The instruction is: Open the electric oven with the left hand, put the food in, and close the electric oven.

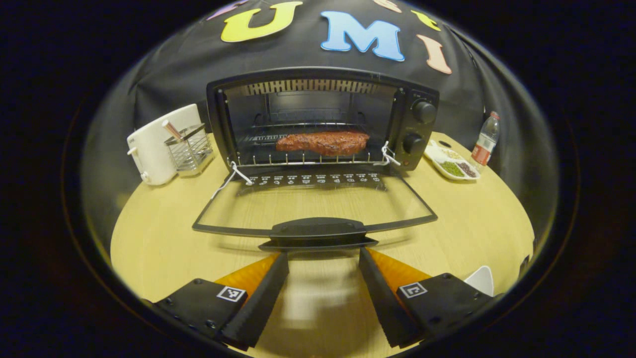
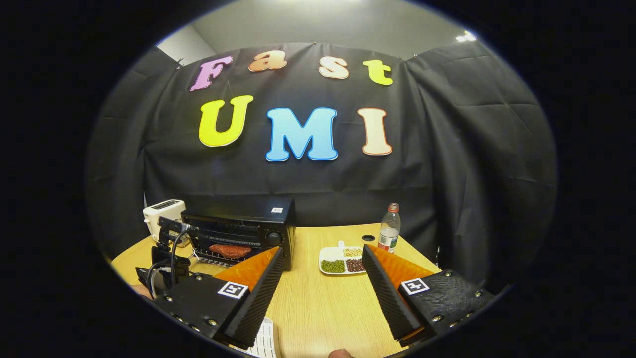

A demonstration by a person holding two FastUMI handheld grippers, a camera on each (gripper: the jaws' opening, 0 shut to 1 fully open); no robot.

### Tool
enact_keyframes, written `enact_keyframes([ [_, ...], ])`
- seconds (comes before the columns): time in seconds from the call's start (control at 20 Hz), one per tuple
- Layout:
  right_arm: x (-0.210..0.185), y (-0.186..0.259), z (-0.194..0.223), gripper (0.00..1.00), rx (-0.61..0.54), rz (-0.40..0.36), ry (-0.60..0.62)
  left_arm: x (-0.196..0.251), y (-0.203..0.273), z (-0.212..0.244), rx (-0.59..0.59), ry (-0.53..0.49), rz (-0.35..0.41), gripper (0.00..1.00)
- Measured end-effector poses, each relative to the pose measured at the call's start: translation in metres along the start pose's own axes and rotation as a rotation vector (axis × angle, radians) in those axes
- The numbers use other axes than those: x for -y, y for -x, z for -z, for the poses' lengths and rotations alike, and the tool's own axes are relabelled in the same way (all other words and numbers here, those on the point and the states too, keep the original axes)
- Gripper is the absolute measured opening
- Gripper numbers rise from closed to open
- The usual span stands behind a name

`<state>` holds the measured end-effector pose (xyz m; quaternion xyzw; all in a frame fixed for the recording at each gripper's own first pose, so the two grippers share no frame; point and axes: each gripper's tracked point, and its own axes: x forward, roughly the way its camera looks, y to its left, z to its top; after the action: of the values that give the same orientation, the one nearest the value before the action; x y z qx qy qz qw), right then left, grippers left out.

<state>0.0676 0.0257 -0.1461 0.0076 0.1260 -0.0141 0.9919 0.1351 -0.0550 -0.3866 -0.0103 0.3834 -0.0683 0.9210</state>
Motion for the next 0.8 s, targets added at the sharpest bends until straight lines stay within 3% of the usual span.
enact_keyframes([
  [0.45,-0.020,-0.006,0.004,0.96,-0.004,-0.060,-0.010,-0.003,0.031,-0.064,0.137,-0.019,0.010,0.96],
  [0.5,-0.021,-0.005,0.003,0.96,-0.004,-0.063,-0.009,-0.003,0.032,-0.071,0.149,-0.026,0.009,1.00],
  [0.55,-0.022,-0.006,0.005,0.96,-0.004,-0.063,-0.008,-0.003,0.034,-0.077,0.161,-0.033,0.008,0.96],
  [0.6,-0.022,-0.006,0.006,0.96,-0.007,-0.063,-0.008,-0.003,0.034,-0.084,0.172,-0.038,0.007,1.00],
  [0.7,-0.020,-0.007,0.008,0.96,-0.010,-0.059,-0.011,-0.004,0.036,-0.097,0.198,-0.051,0.004,0.96],
  [0.8,-0.019,-0.008,0.010,0.96,-0.015,-0.055,-0.018,-0.004,0.035,-0.111,0.225,-0.062,0.003,1.00],
])
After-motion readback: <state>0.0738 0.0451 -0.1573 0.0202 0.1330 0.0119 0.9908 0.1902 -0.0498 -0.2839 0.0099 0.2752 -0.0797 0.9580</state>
